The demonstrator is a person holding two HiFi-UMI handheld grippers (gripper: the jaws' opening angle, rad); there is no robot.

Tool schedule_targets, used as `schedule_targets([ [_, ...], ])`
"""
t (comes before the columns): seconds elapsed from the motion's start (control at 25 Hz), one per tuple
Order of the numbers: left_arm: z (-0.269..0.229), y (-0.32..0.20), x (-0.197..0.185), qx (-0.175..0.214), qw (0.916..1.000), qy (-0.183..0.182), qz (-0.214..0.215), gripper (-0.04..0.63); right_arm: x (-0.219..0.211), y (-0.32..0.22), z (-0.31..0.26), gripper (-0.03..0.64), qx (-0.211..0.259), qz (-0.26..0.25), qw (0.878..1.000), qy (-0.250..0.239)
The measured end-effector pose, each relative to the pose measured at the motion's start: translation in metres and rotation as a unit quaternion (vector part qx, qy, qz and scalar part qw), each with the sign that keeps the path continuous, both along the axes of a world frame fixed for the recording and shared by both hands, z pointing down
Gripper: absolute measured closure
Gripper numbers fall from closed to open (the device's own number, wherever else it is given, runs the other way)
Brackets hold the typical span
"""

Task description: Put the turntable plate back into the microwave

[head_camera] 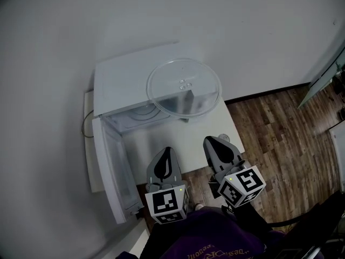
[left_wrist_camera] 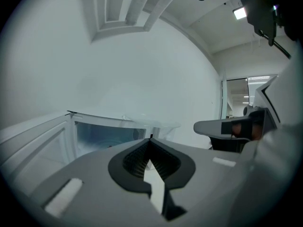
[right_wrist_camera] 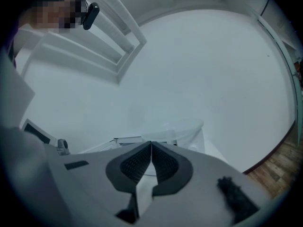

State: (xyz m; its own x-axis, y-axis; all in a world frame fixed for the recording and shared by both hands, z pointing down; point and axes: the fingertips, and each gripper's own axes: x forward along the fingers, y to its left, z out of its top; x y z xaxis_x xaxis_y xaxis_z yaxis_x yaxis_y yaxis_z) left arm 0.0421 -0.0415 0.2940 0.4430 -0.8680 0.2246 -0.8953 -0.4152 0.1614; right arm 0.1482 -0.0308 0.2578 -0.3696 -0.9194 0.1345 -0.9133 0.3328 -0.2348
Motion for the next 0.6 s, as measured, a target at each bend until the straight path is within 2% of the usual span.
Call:
schedule_targets([
  [0.28,0.006,-0.014,-0.002,-0.014,0.9994,0.017,0.026,0.592,0.009,-0.009,0.007,0.606,-0.009,0.038,0.999,0.005],
  [0.6,0.009,-0.022,0.011,-0.03,0.9956,0.083,0.029,0.592,0.042,-0.02,0.01,0.606,-0.018,0.059,0.998,0.006],
])
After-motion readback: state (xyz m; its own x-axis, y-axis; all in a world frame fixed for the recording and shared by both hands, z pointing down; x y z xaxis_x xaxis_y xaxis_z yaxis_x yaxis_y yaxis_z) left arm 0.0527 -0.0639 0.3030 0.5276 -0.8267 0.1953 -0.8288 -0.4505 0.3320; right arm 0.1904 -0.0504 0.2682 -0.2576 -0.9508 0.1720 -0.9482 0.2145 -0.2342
